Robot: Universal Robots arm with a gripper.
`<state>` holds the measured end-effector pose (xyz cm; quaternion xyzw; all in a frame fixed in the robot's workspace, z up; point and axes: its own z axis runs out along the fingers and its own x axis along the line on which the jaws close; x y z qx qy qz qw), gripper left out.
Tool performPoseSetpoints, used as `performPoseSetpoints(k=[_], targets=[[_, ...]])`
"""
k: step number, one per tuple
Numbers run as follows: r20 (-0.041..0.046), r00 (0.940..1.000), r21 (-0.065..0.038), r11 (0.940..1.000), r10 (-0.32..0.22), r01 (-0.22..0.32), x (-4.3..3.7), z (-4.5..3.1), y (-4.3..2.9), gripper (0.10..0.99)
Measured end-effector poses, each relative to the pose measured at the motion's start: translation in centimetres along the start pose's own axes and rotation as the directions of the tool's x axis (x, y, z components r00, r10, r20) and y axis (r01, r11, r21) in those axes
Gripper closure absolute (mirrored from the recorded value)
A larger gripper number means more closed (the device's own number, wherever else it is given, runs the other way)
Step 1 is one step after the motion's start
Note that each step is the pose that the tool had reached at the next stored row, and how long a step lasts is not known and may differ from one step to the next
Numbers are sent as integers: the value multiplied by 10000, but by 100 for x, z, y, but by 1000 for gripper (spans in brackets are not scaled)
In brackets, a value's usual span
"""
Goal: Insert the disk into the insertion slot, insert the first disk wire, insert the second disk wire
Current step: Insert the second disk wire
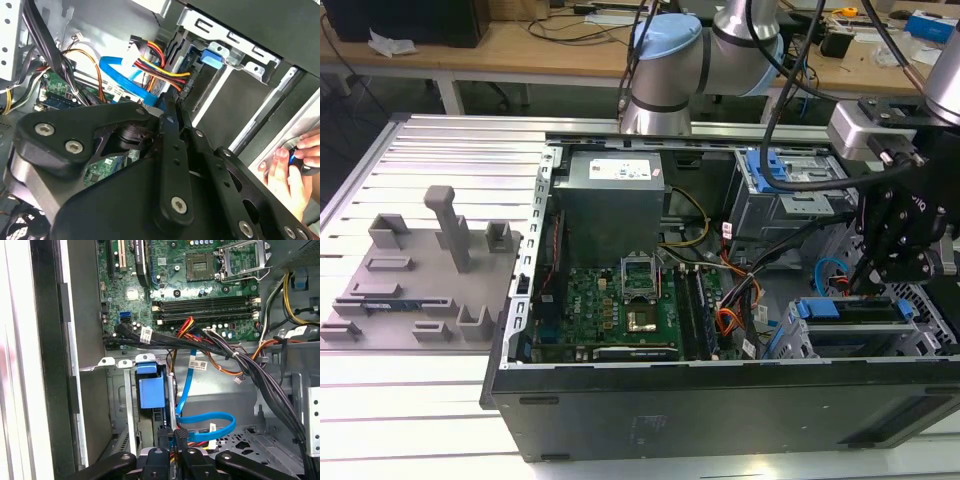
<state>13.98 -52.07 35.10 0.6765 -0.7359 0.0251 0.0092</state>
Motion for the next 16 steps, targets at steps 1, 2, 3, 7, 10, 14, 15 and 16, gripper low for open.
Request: performPoseSetpoints(k=[1, 2, 3, 7, 10, 14, 15, 16], targets=[[0, 10000, 0, 10000, 1, -1, 0, 0, 0, 925], [-2, 10000, 0, 10000, -1, 1, 0, 0, 0, 925], [-1, 10000, 0, 10000, -6, 6, 0, 0, 0, 925], [-1, 10000, 1, 10000, -29, 29, 4, 3, 0, 925], [-1, 10000, 1, 10000, -35, 35, 4, 3, 0, 925], [0, 10000, 1, 10000, -35, 35, 13, 6, -1, 925], [-1, 10000, 2, 10000, -34, 34, 17, 6, -2, 925], [-1, 10000, 1, 10000, -34, 34, 25, 8, -3, 925]])
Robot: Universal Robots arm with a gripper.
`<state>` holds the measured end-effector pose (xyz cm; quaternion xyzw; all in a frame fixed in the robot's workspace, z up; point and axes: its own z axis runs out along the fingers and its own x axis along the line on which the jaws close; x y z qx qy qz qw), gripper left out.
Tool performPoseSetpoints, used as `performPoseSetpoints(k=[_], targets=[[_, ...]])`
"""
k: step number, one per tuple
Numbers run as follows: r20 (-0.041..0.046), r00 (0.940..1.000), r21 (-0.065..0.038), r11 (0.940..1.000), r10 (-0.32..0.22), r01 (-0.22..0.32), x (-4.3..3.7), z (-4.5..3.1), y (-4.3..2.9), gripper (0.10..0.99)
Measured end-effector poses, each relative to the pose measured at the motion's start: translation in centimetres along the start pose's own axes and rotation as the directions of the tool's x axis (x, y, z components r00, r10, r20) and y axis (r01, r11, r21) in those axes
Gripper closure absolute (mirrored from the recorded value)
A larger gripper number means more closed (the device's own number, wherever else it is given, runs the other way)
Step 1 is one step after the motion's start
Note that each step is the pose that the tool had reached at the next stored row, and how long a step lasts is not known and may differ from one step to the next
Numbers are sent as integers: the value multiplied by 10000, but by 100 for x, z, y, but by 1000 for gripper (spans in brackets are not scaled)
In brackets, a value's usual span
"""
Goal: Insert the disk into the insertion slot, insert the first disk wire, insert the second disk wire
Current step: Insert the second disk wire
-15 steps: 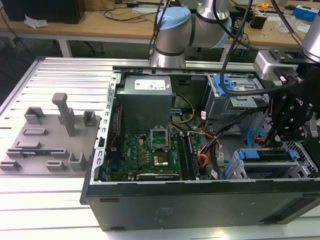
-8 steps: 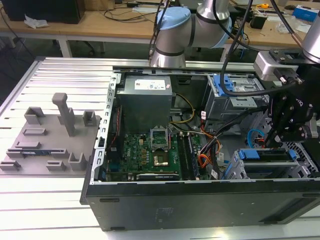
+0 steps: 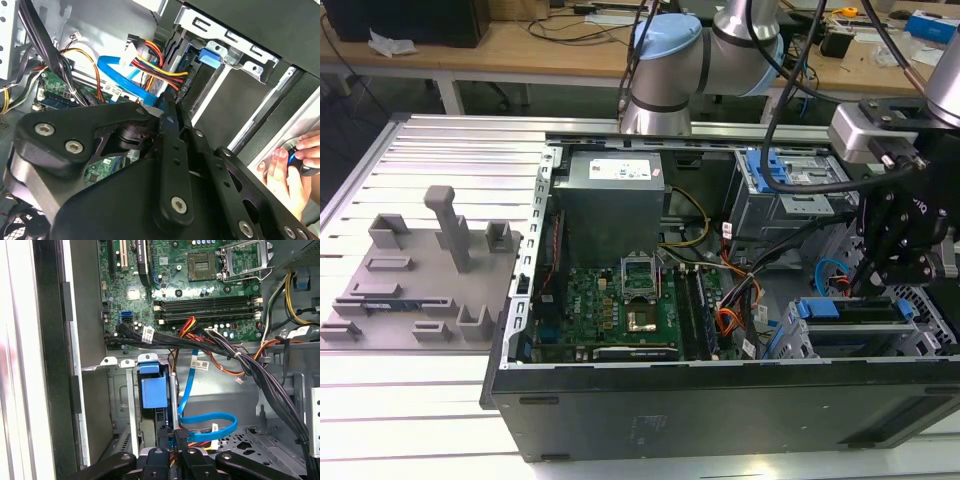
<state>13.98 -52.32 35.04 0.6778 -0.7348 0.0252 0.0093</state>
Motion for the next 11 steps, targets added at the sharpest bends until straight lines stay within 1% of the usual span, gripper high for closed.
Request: performPoseSetpoints(k=[11], targets=[[8, 9996, 13, 9996, -286, 286, 14, 11, -11, 925]])
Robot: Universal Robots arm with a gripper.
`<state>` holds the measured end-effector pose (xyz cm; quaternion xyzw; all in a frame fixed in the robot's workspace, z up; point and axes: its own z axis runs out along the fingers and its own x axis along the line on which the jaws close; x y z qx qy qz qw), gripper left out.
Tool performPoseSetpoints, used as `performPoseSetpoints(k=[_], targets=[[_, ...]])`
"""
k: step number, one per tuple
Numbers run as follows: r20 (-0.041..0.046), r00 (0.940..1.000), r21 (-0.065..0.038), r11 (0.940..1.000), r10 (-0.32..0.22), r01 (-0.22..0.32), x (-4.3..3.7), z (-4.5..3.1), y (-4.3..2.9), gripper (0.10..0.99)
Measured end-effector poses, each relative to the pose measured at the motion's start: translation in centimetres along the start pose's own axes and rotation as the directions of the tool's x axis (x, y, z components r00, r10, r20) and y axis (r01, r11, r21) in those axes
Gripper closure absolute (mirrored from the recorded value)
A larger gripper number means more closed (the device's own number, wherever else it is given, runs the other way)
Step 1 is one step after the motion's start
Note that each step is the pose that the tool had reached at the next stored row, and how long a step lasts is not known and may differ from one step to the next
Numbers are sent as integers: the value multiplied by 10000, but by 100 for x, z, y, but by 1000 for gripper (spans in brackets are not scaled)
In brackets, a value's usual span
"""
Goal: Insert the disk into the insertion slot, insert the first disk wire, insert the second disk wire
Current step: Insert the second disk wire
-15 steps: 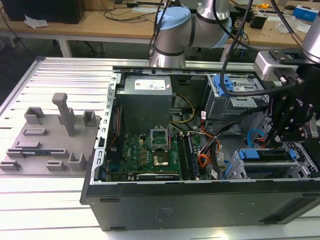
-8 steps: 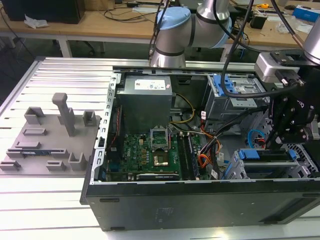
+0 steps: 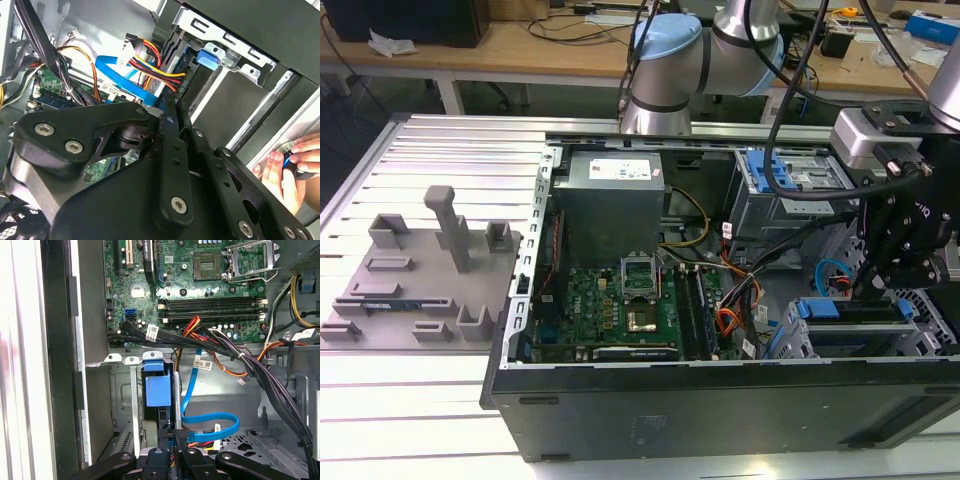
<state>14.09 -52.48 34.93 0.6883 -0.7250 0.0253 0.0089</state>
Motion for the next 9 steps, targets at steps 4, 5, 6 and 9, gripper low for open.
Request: performPoseSetpoints(k=[4, 5, 6, 9], targets=[[0, 10000, 0, 10000, 1, -1, 1, 0, 0, 925], [-1, 10000, 1, 10000, 1, -1, 0, 0, -1, 925], [-1, 10000, 0, 10000, 0, 0, 0, -1, -2, 925], [-2, 10000, 1, 10000, 0, 0, 2, 0, -6, 925]])
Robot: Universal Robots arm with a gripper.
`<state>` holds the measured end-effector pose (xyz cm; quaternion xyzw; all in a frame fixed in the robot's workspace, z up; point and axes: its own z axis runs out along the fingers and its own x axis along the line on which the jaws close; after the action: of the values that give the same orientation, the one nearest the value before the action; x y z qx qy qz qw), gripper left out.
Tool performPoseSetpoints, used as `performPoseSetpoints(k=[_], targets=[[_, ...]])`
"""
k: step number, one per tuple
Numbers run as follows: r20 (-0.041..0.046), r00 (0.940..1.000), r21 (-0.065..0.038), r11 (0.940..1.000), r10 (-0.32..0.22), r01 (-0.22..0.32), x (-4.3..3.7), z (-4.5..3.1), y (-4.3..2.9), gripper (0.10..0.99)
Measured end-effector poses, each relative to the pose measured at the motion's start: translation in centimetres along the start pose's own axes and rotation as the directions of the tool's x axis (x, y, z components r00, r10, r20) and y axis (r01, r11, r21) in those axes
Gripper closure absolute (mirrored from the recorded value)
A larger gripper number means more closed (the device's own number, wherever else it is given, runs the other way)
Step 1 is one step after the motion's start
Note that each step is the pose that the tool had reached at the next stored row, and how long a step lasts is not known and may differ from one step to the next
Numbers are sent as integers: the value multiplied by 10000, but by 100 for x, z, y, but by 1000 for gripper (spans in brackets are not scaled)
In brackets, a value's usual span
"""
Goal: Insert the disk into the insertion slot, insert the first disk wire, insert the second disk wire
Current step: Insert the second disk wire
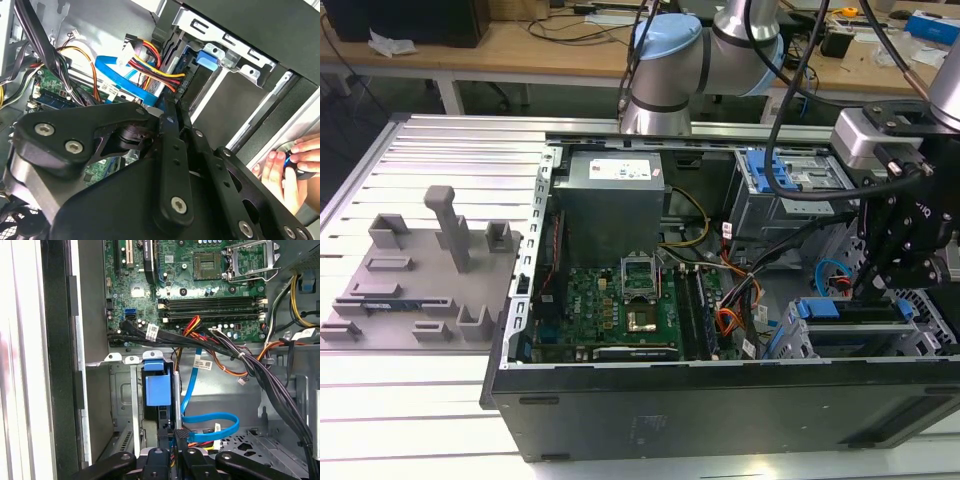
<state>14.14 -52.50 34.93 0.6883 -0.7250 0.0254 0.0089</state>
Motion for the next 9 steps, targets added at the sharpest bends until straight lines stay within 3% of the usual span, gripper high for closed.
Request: performPoseSetpoints(k=[9], targets=[[-1, 10000, 0, 10000, 0, 0, 13, 11, -1, 925]])
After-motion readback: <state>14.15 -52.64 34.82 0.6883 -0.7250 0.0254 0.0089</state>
